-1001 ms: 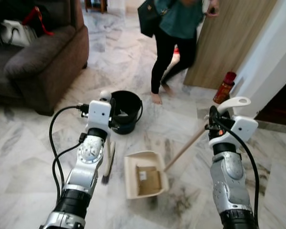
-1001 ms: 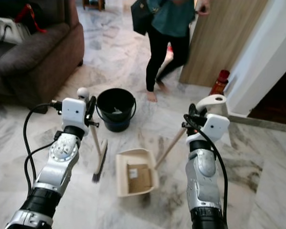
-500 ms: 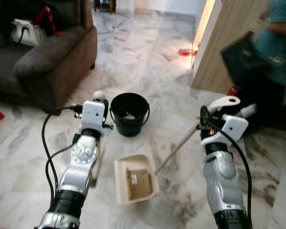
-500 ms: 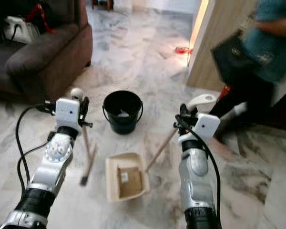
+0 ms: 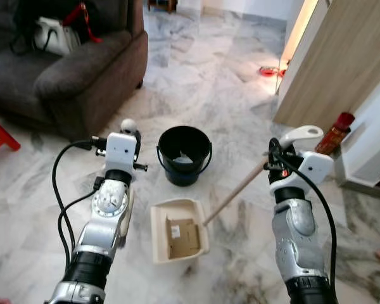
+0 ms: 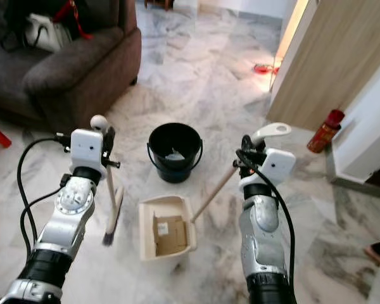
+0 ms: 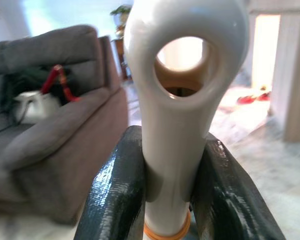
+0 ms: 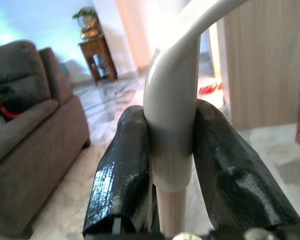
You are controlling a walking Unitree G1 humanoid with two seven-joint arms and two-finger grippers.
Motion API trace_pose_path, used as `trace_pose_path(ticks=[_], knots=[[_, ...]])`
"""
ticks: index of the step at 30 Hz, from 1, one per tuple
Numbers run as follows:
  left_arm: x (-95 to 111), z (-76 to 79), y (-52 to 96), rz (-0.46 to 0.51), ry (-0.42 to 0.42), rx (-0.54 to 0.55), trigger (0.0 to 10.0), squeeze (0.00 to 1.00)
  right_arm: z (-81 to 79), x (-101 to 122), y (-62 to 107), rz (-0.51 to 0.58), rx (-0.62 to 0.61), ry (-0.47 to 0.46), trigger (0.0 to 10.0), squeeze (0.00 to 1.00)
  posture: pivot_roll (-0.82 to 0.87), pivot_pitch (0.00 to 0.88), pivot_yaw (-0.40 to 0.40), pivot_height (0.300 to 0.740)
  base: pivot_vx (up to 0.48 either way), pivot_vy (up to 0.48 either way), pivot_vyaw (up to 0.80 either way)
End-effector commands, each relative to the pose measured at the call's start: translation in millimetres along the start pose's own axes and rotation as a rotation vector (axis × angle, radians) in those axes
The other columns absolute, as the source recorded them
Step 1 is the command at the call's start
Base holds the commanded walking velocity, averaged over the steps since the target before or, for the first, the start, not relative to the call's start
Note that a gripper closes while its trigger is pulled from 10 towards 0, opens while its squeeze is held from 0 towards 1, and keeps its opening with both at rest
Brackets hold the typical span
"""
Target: Sweep floor
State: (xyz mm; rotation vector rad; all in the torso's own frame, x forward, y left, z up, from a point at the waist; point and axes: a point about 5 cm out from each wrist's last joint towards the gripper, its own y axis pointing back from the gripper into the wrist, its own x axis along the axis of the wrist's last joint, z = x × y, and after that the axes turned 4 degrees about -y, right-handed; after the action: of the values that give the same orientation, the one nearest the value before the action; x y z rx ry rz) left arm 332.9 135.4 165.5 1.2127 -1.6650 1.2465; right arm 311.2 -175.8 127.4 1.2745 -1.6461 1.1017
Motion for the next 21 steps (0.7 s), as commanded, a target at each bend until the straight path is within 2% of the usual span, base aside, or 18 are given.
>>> trace_pose_path(ticks=[1, 21], knots=[[11.9, -3.4, -3.3, 0.060, -0.009, 0.008, 10.0, 0.00, -6.1, 14.4, -5.1, 0.071, 0.022, -0.002, 10.0, 0.00, 0.11, 0.091, -0.055, 0.740, 0.300, 0.000, 0.00], [12.0, -3.6, -3.1, 0.061, -0.010, 0.009, 10.0, 0.00, -7.1, 18.0, -6.3, 0.083, 0.026, -0.003, 10.0, 0.00, 0.11, 0.091, -0.055, 0.740, 0.288, 0.000, 0.00]])
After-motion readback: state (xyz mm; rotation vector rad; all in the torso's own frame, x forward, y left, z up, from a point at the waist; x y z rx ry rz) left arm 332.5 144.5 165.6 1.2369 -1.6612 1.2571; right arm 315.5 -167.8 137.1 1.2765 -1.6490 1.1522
